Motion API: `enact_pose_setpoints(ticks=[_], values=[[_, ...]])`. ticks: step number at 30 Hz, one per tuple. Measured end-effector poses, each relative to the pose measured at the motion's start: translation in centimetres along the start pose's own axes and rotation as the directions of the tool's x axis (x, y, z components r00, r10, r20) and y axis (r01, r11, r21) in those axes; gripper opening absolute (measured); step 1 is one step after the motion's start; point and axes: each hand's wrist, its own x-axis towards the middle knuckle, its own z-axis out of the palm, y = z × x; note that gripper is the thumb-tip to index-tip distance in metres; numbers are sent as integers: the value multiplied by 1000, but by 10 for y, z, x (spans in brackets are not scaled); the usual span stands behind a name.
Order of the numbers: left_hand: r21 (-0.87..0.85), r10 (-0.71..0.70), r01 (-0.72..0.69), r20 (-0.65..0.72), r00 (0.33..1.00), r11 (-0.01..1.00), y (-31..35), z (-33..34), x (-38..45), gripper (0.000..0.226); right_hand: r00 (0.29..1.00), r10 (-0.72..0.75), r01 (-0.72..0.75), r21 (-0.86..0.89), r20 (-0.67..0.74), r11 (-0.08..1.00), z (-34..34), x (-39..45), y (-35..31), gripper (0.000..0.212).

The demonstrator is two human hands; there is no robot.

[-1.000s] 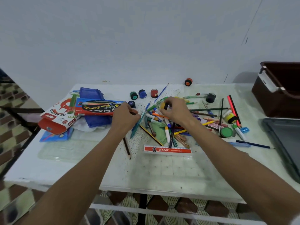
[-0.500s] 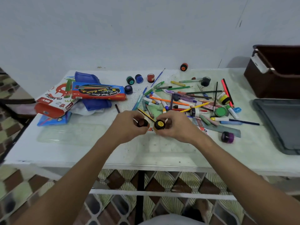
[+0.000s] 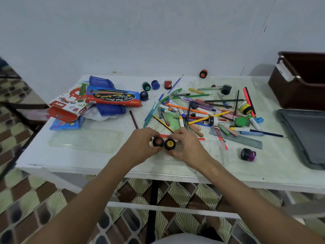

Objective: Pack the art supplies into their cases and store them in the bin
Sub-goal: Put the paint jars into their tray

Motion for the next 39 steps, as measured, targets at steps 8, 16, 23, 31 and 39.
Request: enact_pose_setpoints(ticks=[8,16,23,31,39], values=[[31,23,-21,-40,999,999,-10,8,0,31,997,-24,13,-132,-77,991,5,-1,1,31],[30,24,-23,-10,1000,999,-13,7,2,29,998,-50,56,-196,33,979,-1,1,-1,45],[44,26,-26,2,1000,999,-15,8,3,33,999,-30,29,-79,-17,996,0,-6,2,33],[60,45,-44,-15,999,997,-14,6,2,26,999,0,3,-83,33,997,-1,-10,-7,30],[33,29,-28,-37,999,999,-15,8,0,19,988,140,-128,162,-61,978,1,-19,-13,15]])
